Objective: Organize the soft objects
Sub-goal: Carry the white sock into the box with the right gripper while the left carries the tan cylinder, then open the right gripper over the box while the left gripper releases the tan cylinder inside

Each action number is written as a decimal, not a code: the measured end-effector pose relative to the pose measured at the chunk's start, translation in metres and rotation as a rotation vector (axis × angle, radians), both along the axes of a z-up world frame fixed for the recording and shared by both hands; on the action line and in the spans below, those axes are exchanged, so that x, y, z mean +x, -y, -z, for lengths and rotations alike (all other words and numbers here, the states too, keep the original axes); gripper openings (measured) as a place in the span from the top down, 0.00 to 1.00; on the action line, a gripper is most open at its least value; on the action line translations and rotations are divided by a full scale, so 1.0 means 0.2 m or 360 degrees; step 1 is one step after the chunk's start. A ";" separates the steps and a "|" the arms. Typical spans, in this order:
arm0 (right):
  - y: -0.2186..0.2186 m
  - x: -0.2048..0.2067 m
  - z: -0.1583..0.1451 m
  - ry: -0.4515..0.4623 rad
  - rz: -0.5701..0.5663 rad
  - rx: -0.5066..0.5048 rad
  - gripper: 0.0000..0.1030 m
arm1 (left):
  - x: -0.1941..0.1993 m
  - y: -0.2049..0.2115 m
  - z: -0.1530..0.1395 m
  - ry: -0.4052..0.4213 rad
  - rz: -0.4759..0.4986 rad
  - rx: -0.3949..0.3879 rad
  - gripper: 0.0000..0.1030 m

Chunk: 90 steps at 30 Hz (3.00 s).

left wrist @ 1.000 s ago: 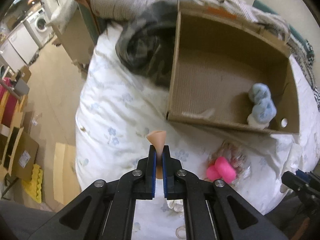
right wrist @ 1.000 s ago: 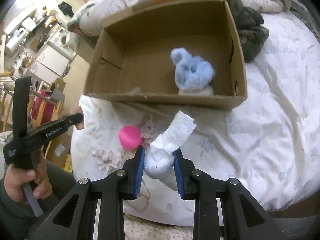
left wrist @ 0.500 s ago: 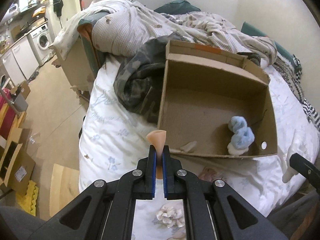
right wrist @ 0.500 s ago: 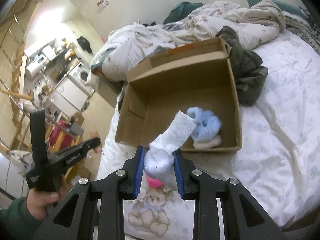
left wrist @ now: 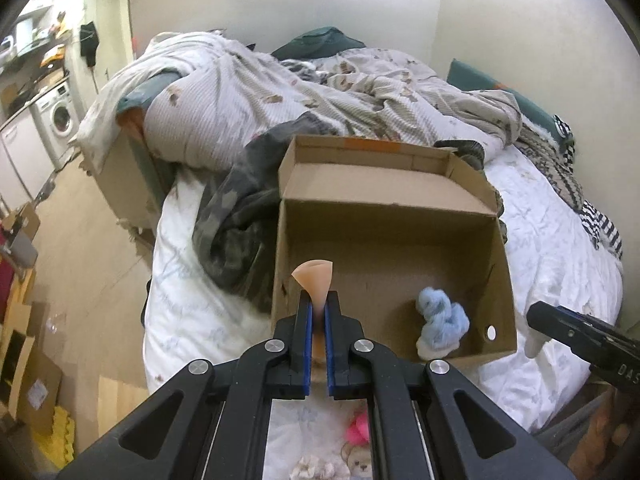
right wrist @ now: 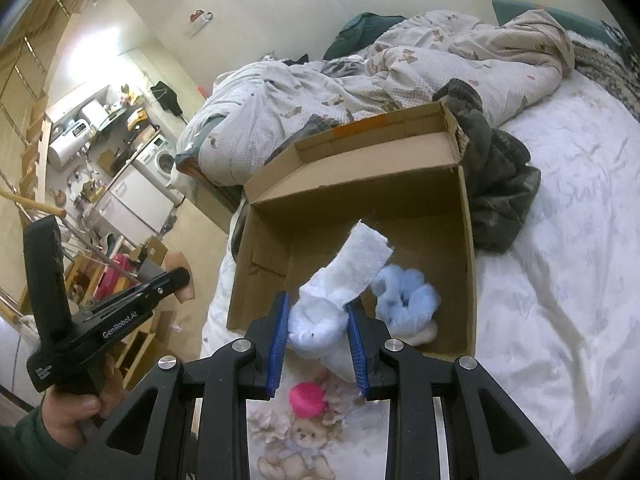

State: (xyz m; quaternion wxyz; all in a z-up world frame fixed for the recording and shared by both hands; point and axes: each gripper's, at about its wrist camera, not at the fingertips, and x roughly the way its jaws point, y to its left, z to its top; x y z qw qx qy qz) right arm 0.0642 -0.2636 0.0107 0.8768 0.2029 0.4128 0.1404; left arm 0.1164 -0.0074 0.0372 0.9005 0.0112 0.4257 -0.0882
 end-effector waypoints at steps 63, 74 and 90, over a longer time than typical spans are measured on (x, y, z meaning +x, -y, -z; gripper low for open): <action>-0.05 0.31 0.48 -0.0500 0.0042 -0.0224 0.71 | 0.25 0.25 0.44 -0.0183 0.0108 0.0107 0.36; -0.04 0.31 0.48 -0.0480 0.0038 -0.0173 0.69 | 0.26 0.23 0.44 -0.0204 0.0066 0.0090 0.36; -0.03 0.29 0.45 -0.0449 0.0078 -0.0110 0.21 | 0.26 0.24 0.43 -0.0201 0.0067 0.0106 0.36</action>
